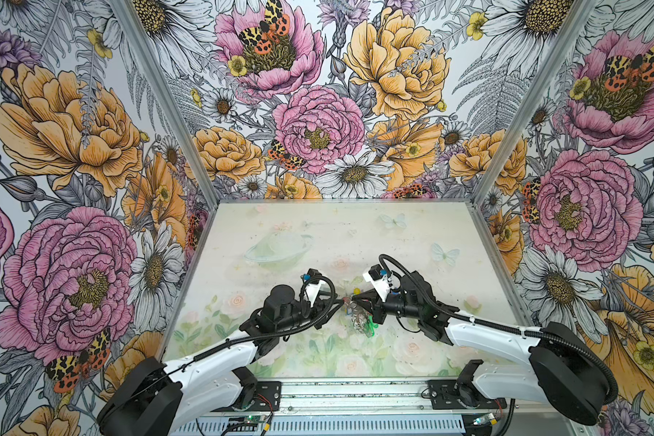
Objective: Put the keys on the keyring
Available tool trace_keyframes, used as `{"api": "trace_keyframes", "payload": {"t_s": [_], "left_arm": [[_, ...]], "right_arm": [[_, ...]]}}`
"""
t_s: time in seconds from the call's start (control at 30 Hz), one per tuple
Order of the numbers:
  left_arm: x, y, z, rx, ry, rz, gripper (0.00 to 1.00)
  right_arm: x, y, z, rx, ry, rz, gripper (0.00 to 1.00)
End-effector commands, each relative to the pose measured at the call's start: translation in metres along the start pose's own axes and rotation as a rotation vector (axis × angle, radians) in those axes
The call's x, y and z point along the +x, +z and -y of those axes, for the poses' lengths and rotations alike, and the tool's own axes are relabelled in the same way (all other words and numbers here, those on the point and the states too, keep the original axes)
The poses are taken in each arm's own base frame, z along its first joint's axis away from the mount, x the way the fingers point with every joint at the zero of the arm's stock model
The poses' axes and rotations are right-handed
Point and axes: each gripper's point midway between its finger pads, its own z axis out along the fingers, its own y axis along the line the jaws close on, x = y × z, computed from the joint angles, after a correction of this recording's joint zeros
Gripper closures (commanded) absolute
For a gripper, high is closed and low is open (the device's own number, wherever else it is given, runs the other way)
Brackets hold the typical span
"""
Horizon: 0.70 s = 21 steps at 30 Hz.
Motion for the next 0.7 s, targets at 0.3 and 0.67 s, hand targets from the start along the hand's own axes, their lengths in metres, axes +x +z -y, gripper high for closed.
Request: {"api": "trace_keyframes", "payload": {"t_s": [0.3,0.67], "left_arm": [[0.014,0.013,0.003,0.019,0.034,-0.09,0.59],[0.01,0.02,0.016,0.135,0.189,-0.071,0.54]], "right_arm": [[0.008,0.009,-0.014,-0.06,-0.116,-0.003,1.0],[0.018,-0.007,-0.016,-0.103,-0.271,-0.011,1.0]]}}
